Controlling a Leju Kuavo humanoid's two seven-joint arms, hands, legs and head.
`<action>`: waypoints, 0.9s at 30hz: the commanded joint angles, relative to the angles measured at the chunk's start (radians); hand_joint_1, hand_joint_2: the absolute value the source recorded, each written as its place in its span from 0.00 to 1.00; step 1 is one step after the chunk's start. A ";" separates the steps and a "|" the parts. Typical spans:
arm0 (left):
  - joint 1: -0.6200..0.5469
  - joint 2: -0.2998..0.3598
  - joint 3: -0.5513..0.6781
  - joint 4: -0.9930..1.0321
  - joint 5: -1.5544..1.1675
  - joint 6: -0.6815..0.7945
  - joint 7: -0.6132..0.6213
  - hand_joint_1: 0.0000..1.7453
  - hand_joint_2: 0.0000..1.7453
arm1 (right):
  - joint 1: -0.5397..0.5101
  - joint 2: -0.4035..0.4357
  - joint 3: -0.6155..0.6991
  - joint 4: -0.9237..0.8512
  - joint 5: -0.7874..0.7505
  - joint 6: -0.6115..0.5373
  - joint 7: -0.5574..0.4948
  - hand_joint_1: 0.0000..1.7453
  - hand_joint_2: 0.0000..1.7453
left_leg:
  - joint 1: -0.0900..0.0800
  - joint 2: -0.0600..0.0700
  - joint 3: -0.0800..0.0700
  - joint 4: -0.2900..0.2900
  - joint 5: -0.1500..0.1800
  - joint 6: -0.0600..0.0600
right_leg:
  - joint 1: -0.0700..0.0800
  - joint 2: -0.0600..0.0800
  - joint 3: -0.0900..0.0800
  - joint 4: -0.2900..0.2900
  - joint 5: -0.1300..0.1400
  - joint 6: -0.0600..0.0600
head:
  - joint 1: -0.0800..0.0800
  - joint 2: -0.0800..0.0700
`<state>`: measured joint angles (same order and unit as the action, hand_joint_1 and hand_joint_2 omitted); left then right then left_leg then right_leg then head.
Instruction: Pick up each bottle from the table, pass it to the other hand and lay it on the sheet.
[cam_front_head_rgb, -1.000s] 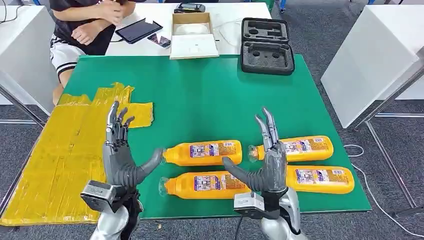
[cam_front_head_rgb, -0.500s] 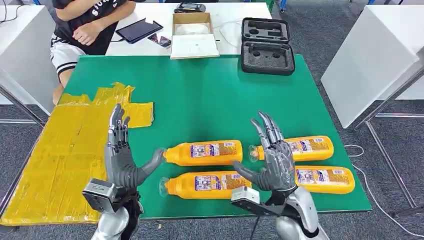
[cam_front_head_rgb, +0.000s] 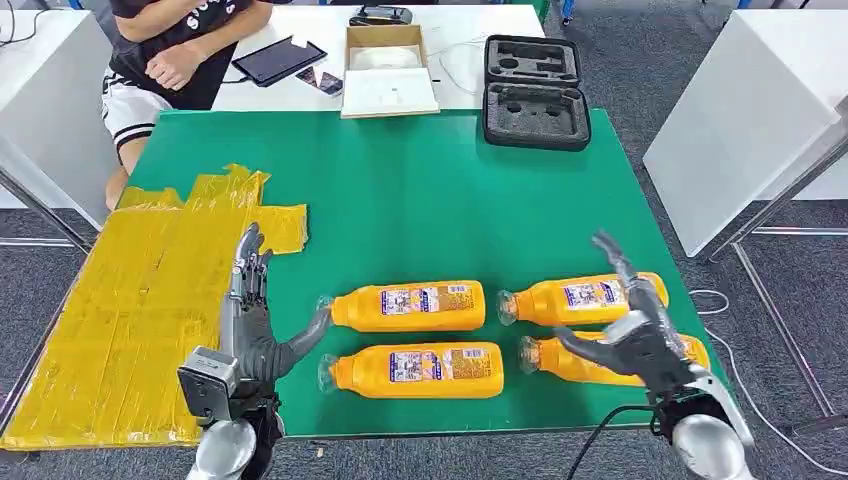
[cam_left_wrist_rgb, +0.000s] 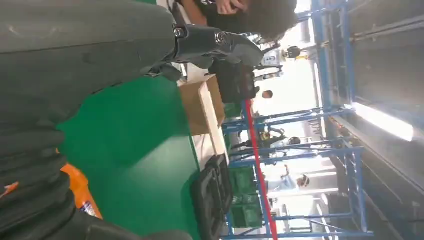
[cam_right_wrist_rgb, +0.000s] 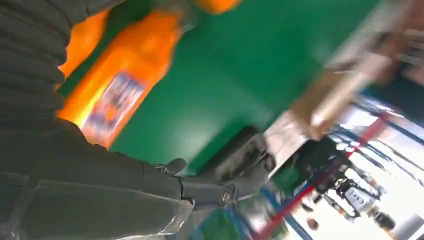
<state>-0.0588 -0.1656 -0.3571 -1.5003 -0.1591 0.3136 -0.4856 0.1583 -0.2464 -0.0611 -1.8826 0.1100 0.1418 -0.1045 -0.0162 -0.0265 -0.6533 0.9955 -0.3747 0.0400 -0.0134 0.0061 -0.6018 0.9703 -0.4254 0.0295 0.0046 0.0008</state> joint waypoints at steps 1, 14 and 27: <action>-0.011 -0.004 0.035 0.080 -0.006 0.000 0.007 0.00 1.00 | 0.064 0.106 -0.154 0.049 -0.067 0.064 0.002 0.00 1.00 | 0.002 -0.001 0.007 -0.001 -0.003 -0.004 | 0.002 -0.003 0.009 -0.003 -0.003 -0.002 | 0.000 0.000; -0.029 -0.020 0.063 0.111 -0.028 -0.020 0.052 0.00 1.00 | 0.075 0.058 -0.089 -0.003 0.589 -0.030 0.124 0.00 1.00 | 0.001 0.002 0.006 0.000 -0.003 -0.003 | 0.001 0.000 0.006 -0.001 -0.002 -0.001 | 0.000 0.000; -0.045 -0.034 0.090 0.172 -0.030 -0.035 0.055 0.00 1.00 | 0.128 -0.084 -0.043 -0.076 0.761 0.016 0.171 0.00 1.00 | 0.000 0.001 0.003 0.000 -0.002 -0.002 | 0.000 -0.001 0.004 0.000 -0.002 -0.001 | 0.000 0.000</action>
<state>-0.0578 -0.1888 -0.3090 -1.4309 -0.1888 0.2846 -0.4368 0.2708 -0.2385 -0.1301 -1.9402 0.8702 0.1179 0.0553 -0.0163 -0.0264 -0.6534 0.9954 -0.3755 0.0405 -0.0136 0.0062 -0.6017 0.9703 -0.4259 0.0297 0.0046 0.0008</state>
